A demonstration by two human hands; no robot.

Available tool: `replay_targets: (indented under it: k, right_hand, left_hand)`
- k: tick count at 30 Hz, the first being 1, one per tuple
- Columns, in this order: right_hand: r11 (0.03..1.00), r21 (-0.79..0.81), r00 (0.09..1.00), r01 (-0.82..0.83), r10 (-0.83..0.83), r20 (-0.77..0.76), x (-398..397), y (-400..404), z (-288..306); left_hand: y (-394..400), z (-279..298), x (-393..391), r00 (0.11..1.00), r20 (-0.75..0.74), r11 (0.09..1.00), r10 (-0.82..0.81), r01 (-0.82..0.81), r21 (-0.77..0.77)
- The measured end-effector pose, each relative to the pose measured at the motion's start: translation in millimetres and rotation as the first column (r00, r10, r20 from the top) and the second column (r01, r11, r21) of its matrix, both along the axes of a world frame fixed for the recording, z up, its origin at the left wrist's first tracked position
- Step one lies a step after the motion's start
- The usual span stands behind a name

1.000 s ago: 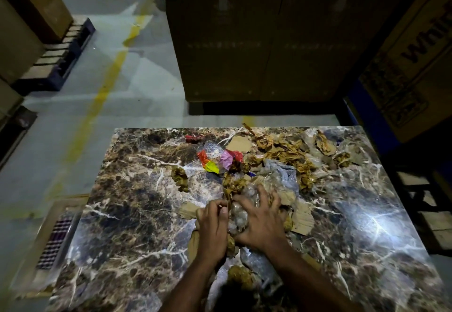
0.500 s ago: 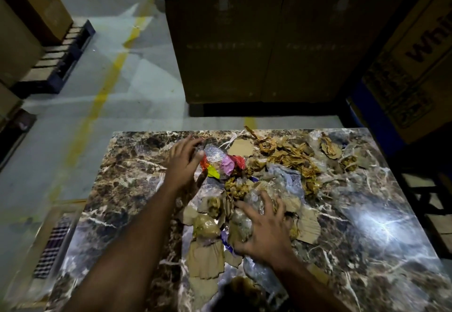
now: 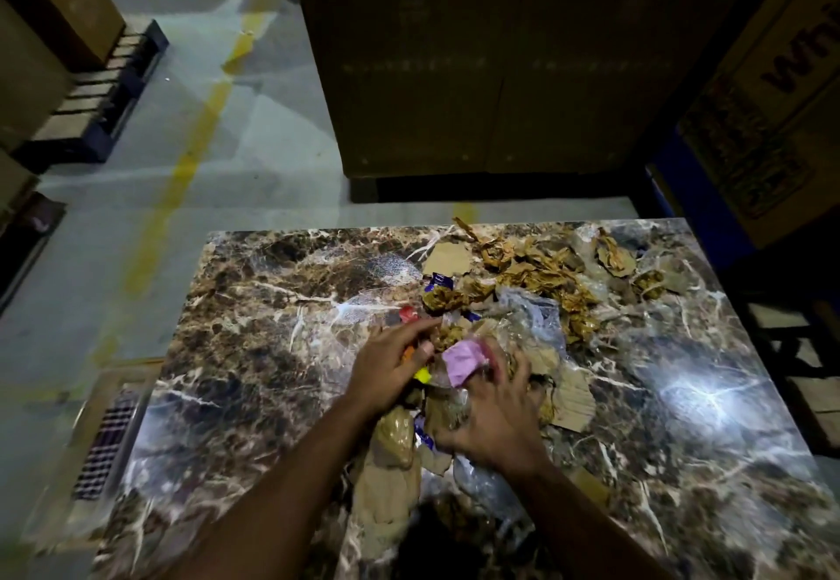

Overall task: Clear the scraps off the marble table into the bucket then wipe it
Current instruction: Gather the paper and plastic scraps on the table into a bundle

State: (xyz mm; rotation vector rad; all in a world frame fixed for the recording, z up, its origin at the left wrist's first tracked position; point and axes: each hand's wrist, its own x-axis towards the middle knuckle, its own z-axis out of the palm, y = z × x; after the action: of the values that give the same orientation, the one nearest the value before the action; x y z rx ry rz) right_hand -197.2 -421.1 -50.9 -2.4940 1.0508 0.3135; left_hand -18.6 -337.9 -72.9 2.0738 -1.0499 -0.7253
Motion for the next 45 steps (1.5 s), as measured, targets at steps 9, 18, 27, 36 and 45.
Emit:
replay_targets:
  k: [9, 18, 27, 36, 45]
  right_hand:
    - [0.839, 0.515, 0.953, 0.176, -0.277, 0.125, -15.6, -0.8, -23.8]
    - [0.689, 0.719, 0.878, -0.090, -0.286, 0.384, -30.7, -42.5, 7.5]
    - [0.737, 0.671, 0.699, -0.079, -0.439, 0.564, -75.9, -89.5, 46.2]
    - [0.860, 0.317, 0.520, 0.400, -0.498, 0.694, -99.3, -243.6, 48.4]
    - [0.997, 0.074, 0.965, 0.012, -0.031, 0.261, -58.3, -351.6, -6.3]
  left_hand:
    - [-0.1, -14.8, -86.1, 0.989, -0.110, 0.989, 0.100, -0.110, -0.094]
    - [4.3, 18.2, -89.8, 0.971, 0.096, 0.976, 0.218, -0.214, -0.048]
    - [3.1, 22.4, -93.5, 0.960, 0.112, 0.967, 0.256, -0.256, -0.014]
    - [-2.1, 18.9, -94.2, 0.954, 0.097, 0.959, 0.285, -0.282, -0.037]
    - [-4.9, 13.9, -95.8, 0.942, 0.121, 0.949, 0.314, -0.311, -0.045]
